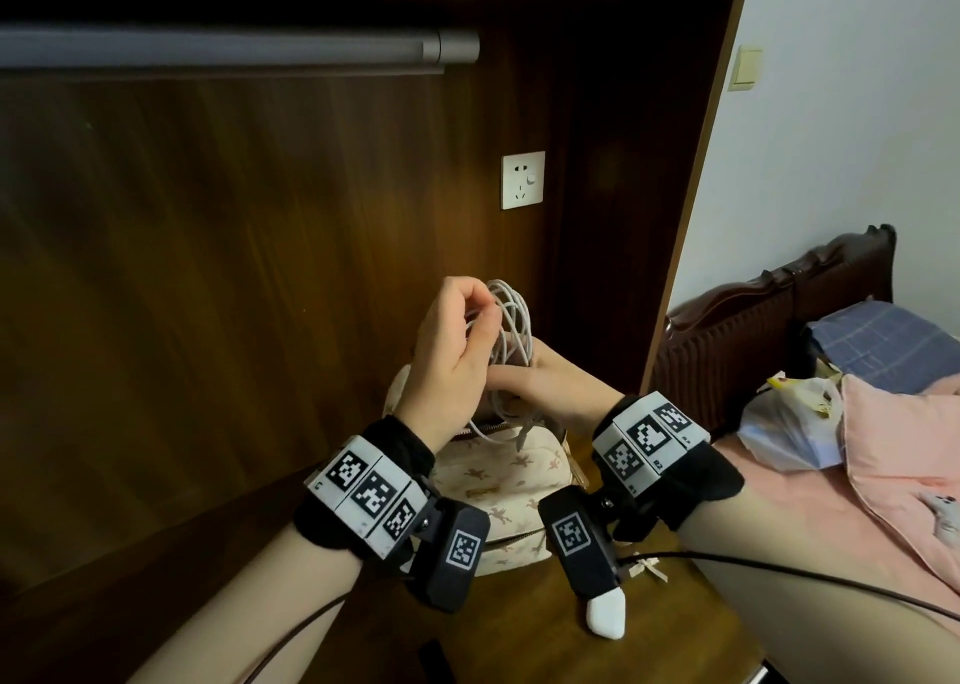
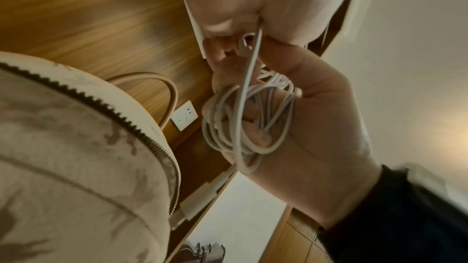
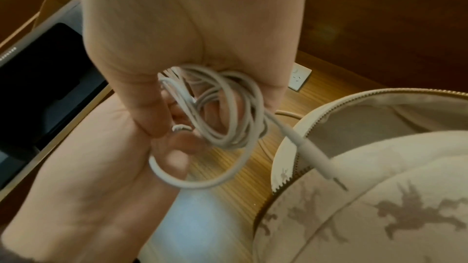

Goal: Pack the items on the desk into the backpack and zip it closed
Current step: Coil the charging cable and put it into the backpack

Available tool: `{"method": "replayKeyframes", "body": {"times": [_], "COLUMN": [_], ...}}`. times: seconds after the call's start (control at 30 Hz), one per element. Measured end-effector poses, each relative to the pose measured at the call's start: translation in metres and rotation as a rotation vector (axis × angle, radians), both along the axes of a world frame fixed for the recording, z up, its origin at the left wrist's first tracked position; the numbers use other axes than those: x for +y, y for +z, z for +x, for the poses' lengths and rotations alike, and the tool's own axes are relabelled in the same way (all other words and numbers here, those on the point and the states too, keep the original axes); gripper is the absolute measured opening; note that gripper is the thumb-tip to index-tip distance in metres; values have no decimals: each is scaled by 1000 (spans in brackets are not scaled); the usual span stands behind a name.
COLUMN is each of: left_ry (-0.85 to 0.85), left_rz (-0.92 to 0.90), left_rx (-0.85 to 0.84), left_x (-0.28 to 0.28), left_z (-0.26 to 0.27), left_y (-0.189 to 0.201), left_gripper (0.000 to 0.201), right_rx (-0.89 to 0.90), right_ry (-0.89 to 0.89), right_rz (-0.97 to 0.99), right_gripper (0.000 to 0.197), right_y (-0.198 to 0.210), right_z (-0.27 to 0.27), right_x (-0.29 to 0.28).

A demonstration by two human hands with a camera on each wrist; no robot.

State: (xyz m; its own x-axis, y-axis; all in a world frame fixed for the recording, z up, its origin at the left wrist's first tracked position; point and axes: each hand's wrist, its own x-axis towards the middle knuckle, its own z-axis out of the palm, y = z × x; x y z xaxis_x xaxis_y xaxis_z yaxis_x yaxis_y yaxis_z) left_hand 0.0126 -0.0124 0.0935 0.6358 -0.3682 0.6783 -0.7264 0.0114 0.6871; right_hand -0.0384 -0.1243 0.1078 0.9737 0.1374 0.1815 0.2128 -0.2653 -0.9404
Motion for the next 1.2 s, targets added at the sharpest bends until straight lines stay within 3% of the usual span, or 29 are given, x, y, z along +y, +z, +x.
{"method": "replayKeyframes", "body": {"times": [0.07,0.2,0.37,0.47,0.6,0.77,0.97,1.2], "left_ry": [40,50,68,82,-69,-282,-185,-116], "left_rz": [47,131,154,165,148,171,179,50], "left_rx": [14,-10,-96,-199,-50,205,39,-28], "left_x": [4,11,8,1,-2,-1,-7,-19], "left_z": [6,2,-4,-8,-9,-10,-9,-18], "left_y": [-3,-2,-7,-7,-1,9,23,21], "left_gripper": [8,17,50,68,47,69,22,22], "right_rx": [29,-15,-106,-126,-105,-45,7,-3], "right_ry": [27,97,83,10,-29,51,51,94], "right_rz": [47,-85,-162,-207,-171,-186,-215,-173], "right_gripper": [4,30,15,23,19,24,27,12], "right_y": [2,3,3,-1,-7,0,0,3], "right_z": [2,8,12,11,8,-1,-10,-15], "right_x": [3,-1,-6,-8,-11,-20,-20,-28]}}
